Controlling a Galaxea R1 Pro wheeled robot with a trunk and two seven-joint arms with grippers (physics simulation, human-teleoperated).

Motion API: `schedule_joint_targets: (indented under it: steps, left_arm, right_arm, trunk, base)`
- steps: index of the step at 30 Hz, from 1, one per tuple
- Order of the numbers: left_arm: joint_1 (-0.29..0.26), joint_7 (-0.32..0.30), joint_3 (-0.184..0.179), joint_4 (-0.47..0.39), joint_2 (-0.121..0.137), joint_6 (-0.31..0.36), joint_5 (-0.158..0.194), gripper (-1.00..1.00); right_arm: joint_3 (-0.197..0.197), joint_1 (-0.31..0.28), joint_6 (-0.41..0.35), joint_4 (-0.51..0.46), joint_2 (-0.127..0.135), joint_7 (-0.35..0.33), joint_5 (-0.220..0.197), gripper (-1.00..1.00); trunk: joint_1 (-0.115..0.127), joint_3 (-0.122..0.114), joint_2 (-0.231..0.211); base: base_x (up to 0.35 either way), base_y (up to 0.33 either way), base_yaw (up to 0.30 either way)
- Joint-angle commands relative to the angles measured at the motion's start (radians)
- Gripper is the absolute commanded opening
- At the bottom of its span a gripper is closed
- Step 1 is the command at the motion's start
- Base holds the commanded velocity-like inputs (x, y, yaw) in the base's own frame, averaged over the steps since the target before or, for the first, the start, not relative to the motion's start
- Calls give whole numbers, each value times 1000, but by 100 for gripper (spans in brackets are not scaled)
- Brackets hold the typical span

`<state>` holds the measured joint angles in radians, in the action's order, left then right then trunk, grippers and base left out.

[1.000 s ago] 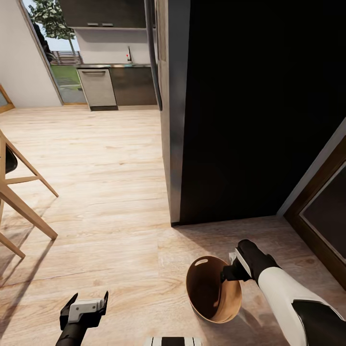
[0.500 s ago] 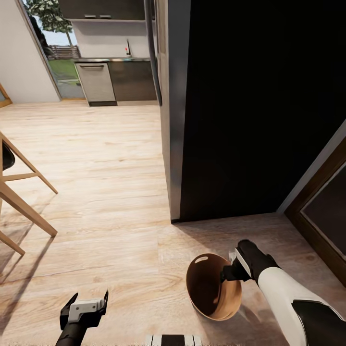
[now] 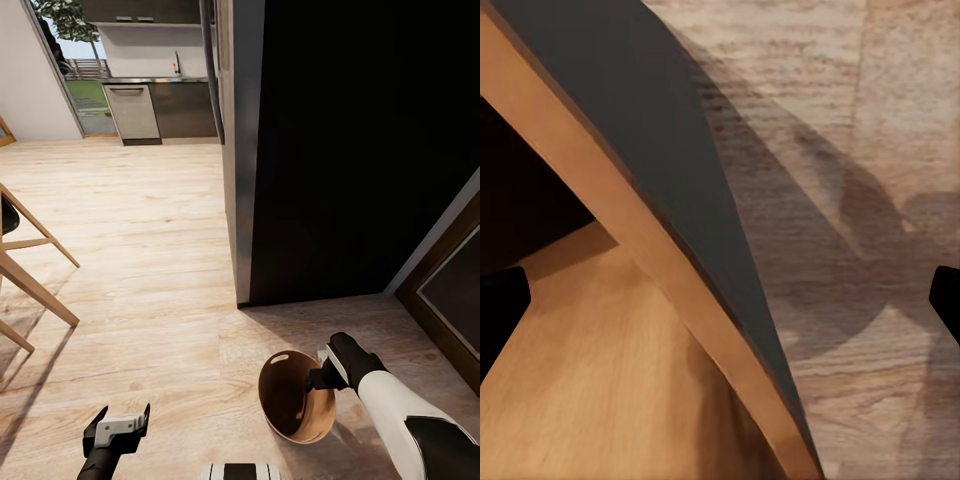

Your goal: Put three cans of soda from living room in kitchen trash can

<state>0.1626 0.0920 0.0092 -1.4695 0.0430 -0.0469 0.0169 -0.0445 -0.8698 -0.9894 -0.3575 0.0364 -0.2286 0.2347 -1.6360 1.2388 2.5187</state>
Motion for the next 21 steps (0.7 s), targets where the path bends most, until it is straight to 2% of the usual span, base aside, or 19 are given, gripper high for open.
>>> schedule_joint_targets:
  steps: [1,21]
  left_arm:
    - [0,0,0,0,0,0,0,100]
    - [0,0,0,0,0,-1,0,100]
  right_arm:
    - [0,0,0,0,0,0,0,100]
    - [-1,1,0,0,2,0,1,100]
  trunk:
    - [0,0,0]
    - [0,0,0]
  base:
    - [0,0,0]
    - [0,0,0]
